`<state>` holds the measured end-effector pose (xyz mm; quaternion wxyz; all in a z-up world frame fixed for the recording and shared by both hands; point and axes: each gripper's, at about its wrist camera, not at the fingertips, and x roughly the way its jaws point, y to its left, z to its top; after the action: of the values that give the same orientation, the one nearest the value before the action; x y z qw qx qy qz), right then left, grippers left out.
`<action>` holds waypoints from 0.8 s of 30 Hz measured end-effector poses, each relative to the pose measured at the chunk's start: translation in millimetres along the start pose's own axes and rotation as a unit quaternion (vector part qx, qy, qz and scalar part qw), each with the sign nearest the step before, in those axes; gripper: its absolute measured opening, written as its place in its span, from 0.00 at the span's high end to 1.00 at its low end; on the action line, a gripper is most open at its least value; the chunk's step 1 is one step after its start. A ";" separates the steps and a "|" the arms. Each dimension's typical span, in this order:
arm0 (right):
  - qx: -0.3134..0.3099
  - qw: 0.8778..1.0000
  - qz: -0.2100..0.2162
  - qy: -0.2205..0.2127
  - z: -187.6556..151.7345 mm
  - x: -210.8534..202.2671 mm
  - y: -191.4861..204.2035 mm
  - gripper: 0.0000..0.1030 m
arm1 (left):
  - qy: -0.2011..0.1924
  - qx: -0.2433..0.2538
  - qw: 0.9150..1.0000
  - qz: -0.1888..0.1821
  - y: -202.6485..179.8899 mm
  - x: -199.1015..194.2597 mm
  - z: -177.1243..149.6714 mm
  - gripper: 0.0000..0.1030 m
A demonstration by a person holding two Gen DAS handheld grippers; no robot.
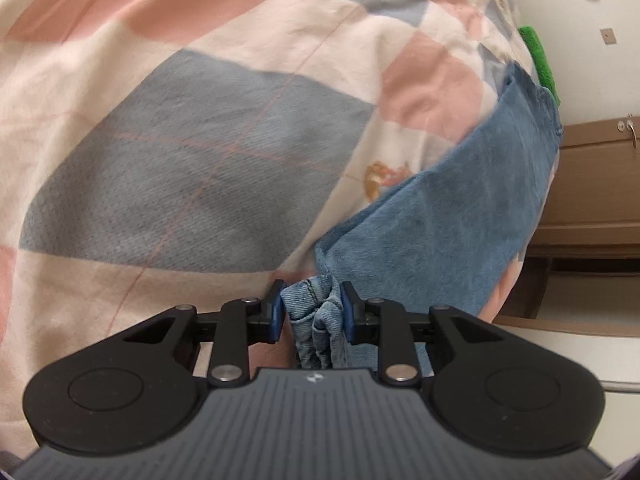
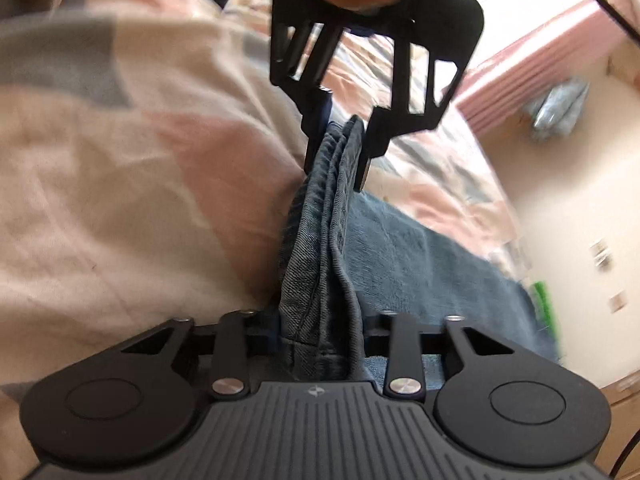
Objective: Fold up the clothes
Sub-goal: 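Grasp the stacked leg hems with the right gripper while the left gripper grasps beside them, then lift the hems with the right gripper and fold them toward the waistband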
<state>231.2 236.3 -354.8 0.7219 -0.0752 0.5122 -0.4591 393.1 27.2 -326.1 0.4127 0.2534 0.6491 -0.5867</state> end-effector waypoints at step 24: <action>0.341 0.879 0.333 0.009 -175.5 160.3 -445.1 0.84 | -0.167 0.246 0.953 0.060 -297.2 29.6 -4.5 0.51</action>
<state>-162.9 -71.2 -286.1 0.8087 0.3547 0.3252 -0.3382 134.6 -27.5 -186.6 0.4745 0.2841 0.3904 -0.7361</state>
